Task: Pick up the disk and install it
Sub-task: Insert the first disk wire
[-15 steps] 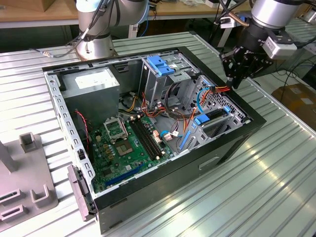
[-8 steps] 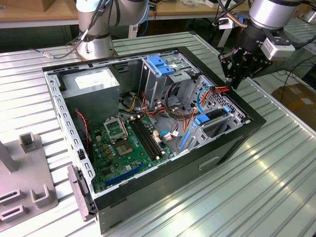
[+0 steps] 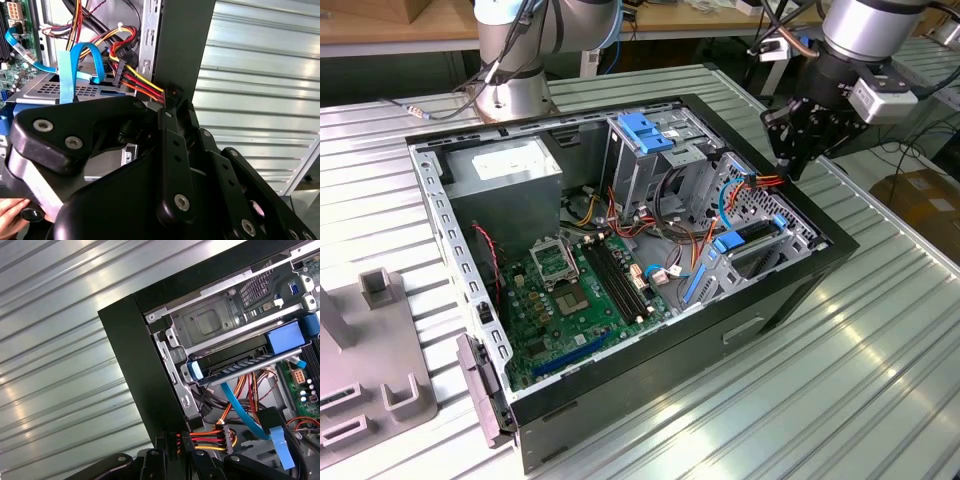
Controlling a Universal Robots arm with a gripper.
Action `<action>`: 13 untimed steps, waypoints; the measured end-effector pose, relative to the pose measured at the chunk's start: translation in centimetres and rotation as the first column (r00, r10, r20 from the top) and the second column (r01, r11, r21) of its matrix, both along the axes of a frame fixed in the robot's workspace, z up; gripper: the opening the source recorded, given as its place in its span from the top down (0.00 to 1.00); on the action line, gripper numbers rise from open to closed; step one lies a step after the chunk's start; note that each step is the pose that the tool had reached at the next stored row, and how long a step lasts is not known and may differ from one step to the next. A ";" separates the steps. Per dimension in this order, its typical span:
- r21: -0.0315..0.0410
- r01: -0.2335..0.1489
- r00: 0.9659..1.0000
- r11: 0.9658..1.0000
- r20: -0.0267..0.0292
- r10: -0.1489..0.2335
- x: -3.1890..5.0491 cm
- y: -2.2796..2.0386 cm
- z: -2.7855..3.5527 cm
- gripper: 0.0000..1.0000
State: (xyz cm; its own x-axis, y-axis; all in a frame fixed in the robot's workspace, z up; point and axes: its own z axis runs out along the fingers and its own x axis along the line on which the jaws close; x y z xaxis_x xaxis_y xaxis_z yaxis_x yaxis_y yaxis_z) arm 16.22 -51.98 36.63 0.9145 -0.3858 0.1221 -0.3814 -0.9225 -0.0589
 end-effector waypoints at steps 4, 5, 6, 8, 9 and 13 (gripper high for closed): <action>0.000 0.000 1.000 1.000 0.002 0.000 0.00 0.00 -0.07 0.75; 0.000 0.000 1.000 1.000 0.002 0.000 0.00 0.00 -0.07 0.76; 0.000 0.000 1.000 1.000 0.002 0.000 0.00 0.00 -0.07 0.83; -0.001 0.000 1.000 1.000 0.002 0.000 0.00 0.00 -0.06 0.84; -0.002 0.000 1.000 1.000 0.002 0.000 0.00 0.00 0.00 0.84; -0.005 0.003 1.000 1.000 0.002 -0.003 -0.05 0.01 0.27 0.84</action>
State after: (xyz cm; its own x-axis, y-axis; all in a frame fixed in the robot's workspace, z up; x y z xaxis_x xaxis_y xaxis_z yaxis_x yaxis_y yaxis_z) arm 16.17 -51.97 36.89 0.9130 -0.3880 0.1259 -0.3841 -0.9217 -0.0550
